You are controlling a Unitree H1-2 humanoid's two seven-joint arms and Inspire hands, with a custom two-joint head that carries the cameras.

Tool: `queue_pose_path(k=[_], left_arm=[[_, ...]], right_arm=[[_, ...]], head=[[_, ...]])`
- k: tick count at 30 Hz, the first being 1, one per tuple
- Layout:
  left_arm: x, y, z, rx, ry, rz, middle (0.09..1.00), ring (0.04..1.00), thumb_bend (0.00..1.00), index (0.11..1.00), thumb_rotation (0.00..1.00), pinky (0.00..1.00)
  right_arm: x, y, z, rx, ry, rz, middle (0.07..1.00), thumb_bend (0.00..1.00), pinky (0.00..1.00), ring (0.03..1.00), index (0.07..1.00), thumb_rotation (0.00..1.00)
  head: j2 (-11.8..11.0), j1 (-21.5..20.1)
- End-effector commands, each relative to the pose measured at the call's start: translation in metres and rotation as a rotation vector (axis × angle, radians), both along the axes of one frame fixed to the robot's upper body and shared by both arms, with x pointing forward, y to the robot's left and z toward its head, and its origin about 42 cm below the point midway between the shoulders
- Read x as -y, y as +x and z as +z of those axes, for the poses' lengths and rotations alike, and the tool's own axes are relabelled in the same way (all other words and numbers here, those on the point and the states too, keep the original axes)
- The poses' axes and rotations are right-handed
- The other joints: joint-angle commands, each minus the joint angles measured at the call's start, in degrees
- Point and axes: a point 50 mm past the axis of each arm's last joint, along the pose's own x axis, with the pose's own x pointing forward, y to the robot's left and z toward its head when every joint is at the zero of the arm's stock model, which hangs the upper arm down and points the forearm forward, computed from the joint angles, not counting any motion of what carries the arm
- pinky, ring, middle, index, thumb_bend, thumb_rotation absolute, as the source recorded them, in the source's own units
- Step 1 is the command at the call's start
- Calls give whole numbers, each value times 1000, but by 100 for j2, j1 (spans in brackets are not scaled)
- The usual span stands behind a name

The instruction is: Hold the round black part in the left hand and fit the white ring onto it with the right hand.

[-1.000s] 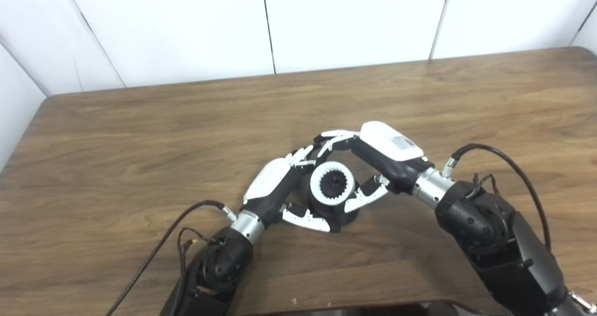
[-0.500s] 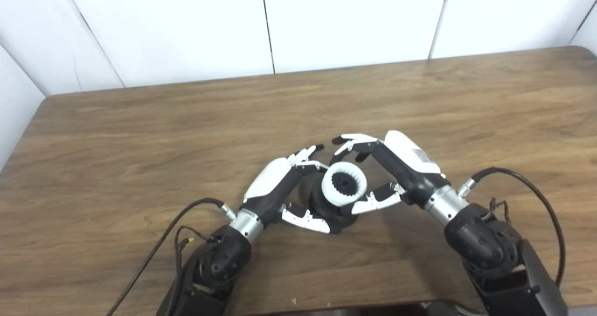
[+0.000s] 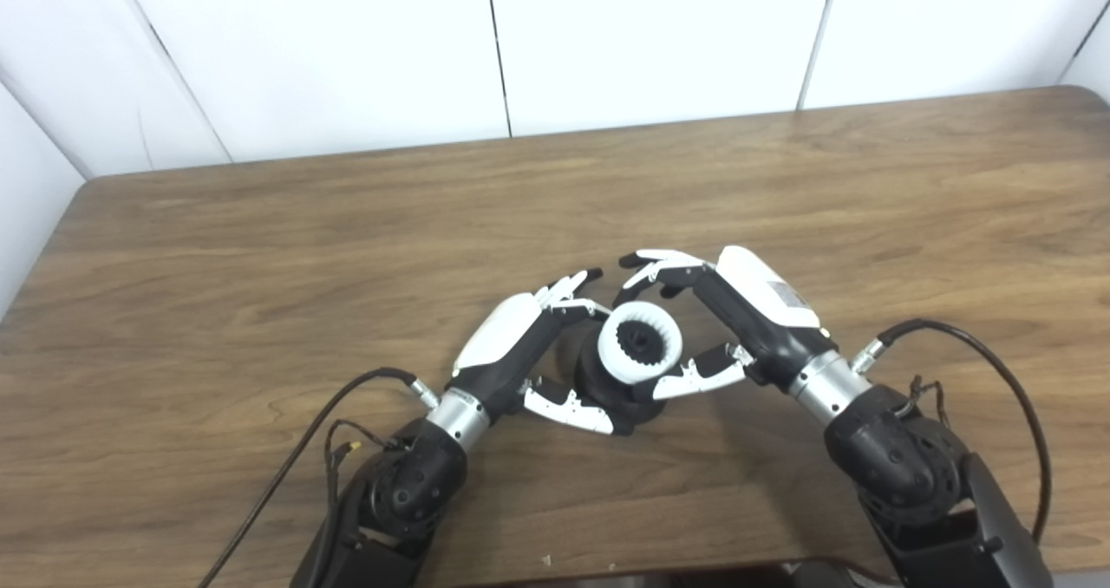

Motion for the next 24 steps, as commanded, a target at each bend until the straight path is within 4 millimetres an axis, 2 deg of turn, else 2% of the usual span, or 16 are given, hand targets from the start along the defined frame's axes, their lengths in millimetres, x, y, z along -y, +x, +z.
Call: queue_pose_path(k=[1, 4, 11, 24], left_arm=[[-1, 10, 18, 62, -5, 2, 1000, 1000, 967, 618, 372, 1000], [1, 10, 17, 61, -6, 2, 1000, 1000, 968, 618, 369, 1000], [6, 10, 17, 66, -8, 4, 1000, 1000, 968, 618, 381, 1000], [9, 9, 16, 68, -26, 14, 1000, 1000, 966, 618, 372, 1000]], right_arm=[[-1, 6, 9, 45, -42, 9, 843, 517, 730, 814, 494, 153], [-7, 8, 16, 86, -84, 38, 842, 517, 738, 809, 494, 153], [-21, 14, 32, 118, -176, 96, 857, 519, 828, 837, 494, 155], [-22, 17, 35, 99, -212, 106, 844, 521, 803, 825, 492, 151]], head=[[4, -3], [-3, -6], [11, 62], [32, 56]])
